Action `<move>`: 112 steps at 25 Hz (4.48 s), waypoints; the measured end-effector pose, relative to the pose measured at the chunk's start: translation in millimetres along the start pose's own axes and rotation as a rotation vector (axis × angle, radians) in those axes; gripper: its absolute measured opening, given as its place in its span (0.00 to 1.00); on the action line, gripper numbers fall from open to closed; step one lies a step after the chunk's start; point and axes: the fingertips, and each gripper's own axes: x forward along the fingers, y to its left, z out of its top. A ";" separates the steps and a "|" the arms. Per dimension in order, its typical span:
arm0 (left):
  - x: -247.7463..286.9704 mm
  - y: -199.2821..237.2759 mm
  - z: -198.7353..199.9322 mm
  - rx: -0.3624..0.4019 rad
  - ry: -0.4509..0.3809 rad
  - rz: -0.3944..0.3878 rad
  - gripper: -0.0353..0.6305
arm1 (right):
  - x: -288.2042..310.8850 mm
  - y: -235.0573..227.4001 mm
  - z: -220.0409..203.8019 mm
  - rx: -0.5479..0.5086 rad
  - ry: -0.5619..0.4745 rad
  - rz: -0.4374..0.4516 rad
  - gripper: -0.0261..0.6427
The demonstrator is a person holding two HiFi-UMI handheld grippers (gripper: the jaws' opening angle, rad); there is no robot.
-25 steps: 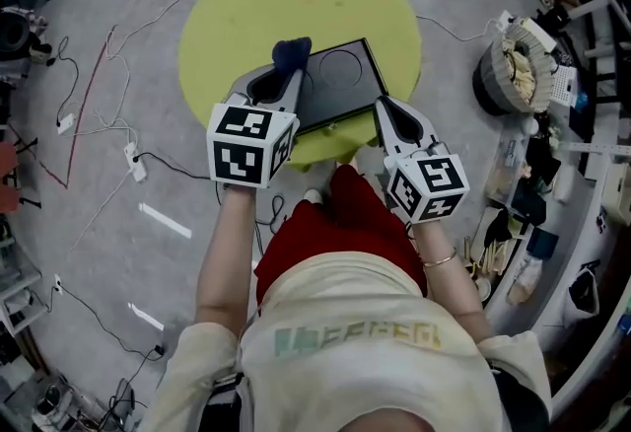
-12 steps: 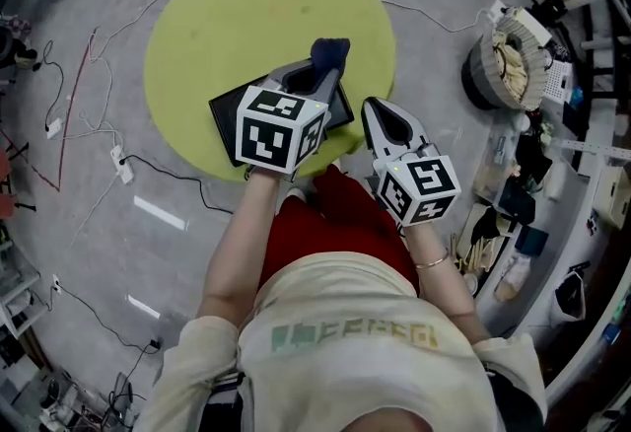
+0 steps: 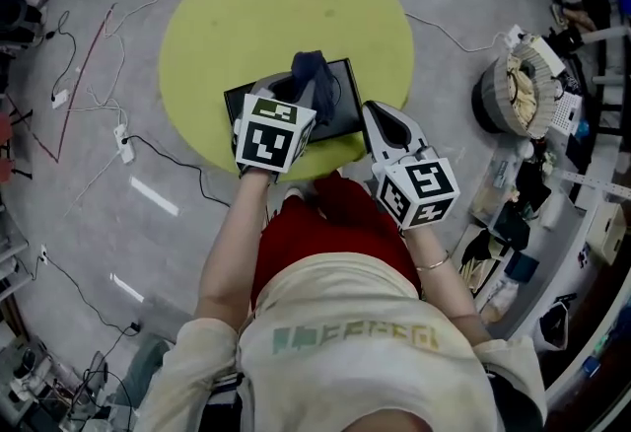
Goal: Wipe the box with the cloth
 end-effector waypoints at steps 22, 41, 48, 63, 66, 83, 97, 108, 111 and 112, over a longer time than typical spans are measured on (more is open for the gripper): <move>-135.0 70.5 -93.4 -0.080 -0.015 0.195 0.15 | 2.2 138.7 -16.0 -0.124 0.025 0.157 0.10; -155.4 -13.8 -49.7 0.033 -0.131 -0.015 0.15 | -75.4 112.6 -37.2 -0.035 -0.043 -0.094 0.10; -91.0 -89.2 -9.9 -0.001 -0.130 -0.160 0.15 | -92.0 44.0 -33.2 0.004 -0.043 -0.127 0.10; -17.3 -101.3 -26.4 -0.113 -0.046 -0.116 0.15 | -81.2 -4.8 -40.9 0.005 0.031 -0.068 0.10; -28.3 -82.1 -36.4 -0.125 -0.044 -0.083 0.15 | -66.6 9.7 -38.0 -0.019 0.043 -0.033 0.10; -124.3 9.4 -111.6 -0.223 -0.056 0.089 0.15 | -27.2 126.2 -46.1 -0.127 0.086 0.135 0.10; -187.2 23.2 -137.6 -0.222 -0.090 0.076 0.15 | -54.1 157.7 -66.6 -0.081 0.059 0.022 0.10; -127.5 -80.9 -101.2 -0.031 -0.020 -0.213 0.15 | -101.3 90.4 -93.7 0.072 0.035 -0.185 0.10; -101.1 -119.2 -86.7 0.011 0.003 -0.286 0.15 | -114.1 62.0 -94.2 0.104 0.019 -0.222 0.10; -91.6 -130.9 -81.1 0.025 0.008 -0.307 0.15 | -117.4 51.4 -94.4 0.115 0.016 -0.236 0.10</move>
